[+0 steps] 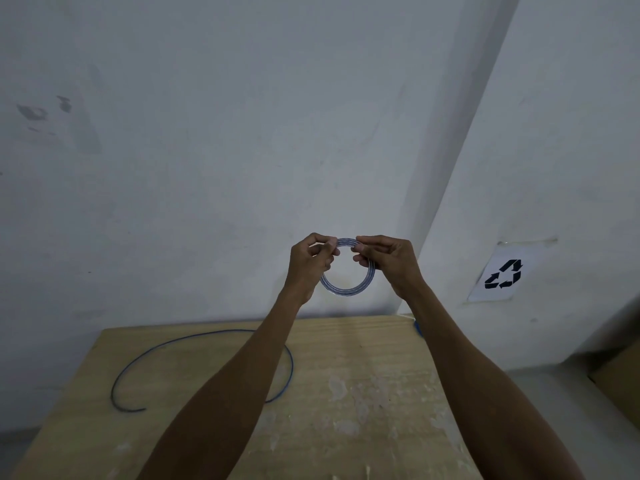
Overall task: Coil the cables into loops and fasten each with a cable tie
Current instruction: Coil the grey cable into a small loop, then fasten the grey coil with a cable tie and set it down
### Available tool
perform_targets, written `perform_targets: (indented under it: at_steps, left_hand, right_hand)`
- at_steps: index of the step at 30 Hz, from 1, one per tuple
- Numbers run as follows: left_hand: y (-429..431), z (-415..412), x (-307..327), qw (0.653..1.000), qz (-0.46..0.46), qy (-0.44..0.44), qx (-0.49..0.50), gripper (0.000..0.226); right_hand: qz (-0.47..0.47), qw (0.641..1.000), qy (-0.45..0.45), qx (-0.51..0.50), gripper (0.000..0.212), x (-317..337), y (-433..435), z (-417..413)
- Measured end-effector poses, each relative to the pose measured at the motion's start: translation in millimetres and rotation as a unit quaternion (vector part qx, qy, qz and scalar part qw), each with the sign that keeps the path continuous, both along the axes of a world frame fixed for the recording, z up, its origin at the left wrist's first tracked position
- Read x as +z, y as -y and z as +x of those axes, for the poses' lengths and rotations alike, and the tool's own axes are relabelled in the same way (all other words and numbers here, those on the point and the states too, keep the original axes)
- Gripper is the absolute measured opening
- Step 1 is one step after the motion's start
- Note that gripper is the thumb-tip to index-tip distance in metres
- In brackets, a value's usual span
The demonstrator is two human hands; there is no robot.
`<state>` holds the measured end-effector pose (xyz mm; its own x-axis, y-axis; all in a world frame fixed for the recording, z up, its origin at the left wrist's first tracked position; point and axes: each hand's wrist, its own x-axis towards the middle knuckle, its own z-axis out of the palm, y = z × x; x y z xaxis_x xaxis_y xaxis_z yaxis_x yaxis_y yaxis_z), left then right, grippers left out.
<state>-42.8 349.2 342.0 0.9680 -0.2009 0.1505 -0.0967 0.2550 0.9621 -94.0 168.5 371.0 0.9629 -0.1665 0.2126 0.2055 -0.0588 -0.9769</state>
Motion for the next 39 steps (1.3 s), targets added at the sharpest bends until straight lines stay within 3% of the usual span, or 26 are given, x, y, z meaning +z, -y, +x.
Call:
perform_targets:
  at_steps: [6,17,23,26,32,36,39]
  left_hand:
    - [3.8,-0.3,-4.3,0.998,-0.017,0.004,0.057,0.016]
    - [4.0,0.4,-11.6,0.994,-0.055,-0.013,0.093,0.012]
    - [12.1,-15.6,-63.6,0.99,-0.05,-0.078,0.106,0.013]
    - [18.7,-29.3,-101.1,0.987,-0.03,-0.117,0.107,0.011]
    - [35.0,-56.0,-174.5,0.974,-0.004,-0.209,0.086,0.008]
    - [44.4,-76.6,-212.7,0.967,0.027,-0.243,0.068,0.009]
    - [50.1,-91.5,-237.8,0.962,0.044,-0.264,0.05,0.011]
  right_hand:
    - [0.001,0.997,-0.032,0.064,0.036,-0.7,-1.3,-2.9]
    - [0.037,0.999,-0.014,0.005,0.033,-10.3,-5.3,-6.0]
    - [0.024,0.996,-0.083,-0.006,0.036,-52.4,2.1,-27.0]
    - [0.034,0.987,-0.15,-0.042,0.026,-101.6,11.2,-45.4]
    - [-0.01,0.947,-0.297,-0.118,0.02,-225.4,25.5,-109.1]
    - [-0.217,0.888,-0.391,-0.105,0.021,-304.7,19.7,-155.6]
    - [-0.273,0.839,-0.466,-0.075,0.035,-340.2,2.7,-182.4]
